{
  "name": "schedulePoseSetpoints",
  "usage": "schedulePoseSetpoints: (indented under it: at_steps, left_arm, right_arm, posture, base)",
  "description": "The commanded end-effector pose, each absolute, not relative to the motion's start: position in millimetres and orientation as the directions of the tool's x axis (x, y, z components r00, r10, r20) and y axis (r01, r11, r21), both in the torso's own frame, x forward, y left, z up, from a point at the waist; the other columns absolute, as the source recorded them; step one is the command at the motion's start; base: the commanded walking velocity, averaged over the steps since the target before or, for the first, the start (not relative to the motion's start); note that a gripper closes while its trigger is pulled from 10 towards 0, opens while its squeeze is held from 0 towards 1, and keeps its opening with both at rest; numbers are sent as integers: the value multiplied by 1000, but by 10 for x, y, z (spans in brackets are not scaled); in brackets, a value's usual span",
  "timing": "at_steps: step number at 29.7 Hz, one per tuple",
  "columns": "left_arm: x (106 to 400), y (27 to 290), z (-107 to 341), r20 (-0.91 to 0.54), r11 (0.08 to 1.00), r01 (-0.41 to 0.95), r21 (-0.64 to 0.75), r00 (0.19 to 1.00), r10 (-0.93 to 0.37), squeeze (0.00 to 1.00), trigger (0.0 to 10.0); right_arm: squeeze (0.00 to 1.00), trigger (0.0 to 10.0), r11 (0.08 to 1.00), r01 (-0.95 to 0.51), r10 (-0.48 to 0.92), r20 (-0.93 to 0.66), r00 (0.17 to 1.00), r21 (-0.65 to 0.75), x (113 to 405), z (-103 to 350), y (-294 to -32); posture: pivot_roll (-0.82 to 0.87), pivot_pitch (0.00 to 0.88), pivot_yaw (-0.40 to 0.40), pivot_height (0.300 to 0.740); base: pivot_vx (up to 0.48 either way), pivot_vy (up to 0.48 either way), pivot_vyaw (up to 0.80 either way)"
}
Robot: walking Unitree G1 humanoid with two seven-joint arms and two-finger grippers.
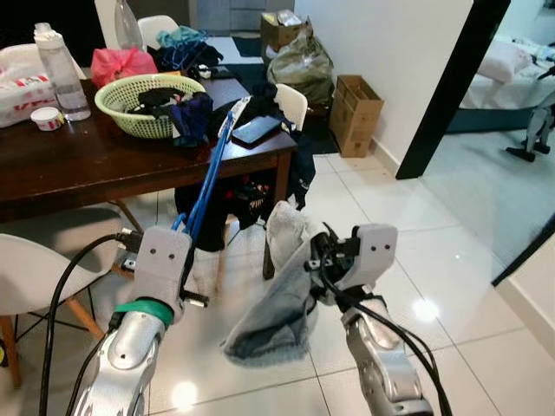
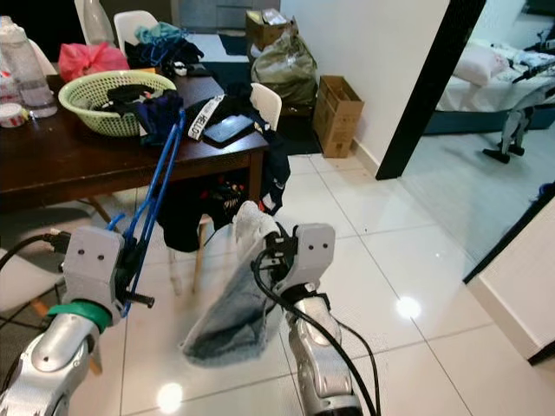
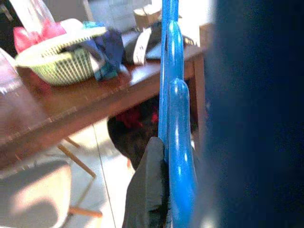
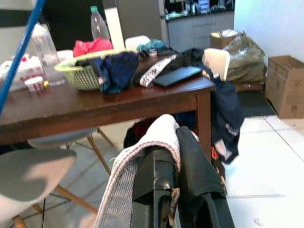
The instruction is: Hang hanger
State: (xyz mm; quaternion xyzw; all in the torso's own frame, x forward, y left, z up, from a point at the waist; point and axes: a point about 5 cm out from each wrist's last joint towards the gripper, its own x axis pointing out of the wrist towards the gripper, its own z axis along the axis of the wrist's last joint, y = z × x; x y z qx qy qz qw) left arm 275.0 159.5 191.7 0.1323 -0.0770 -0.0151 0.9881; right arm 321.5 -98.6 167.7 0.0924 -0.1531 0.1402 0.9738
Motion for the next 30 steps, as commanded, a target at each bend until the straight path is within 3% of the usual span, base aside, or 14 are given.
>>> schedulePoseSetpoints:
  at_steps: [1,30]
  left_arm:
    - [2765,1544,1921,161,957,20,288,984,-69,0,10000]
    - [2789,1551,2048,229,944,-16,330,971,-63,0,10000]
  right_arm:
    - [0,10000,944,-297,230,363,903,140,3234,1749,-1014]
    - [0,10000,949,-285,221,358,907,134,3268,1736,-990]
  posture:
    - [10,13,40,740]
    - [29,18,41,740]
  base:
    - [458,0,0]
    - [458,0,0]
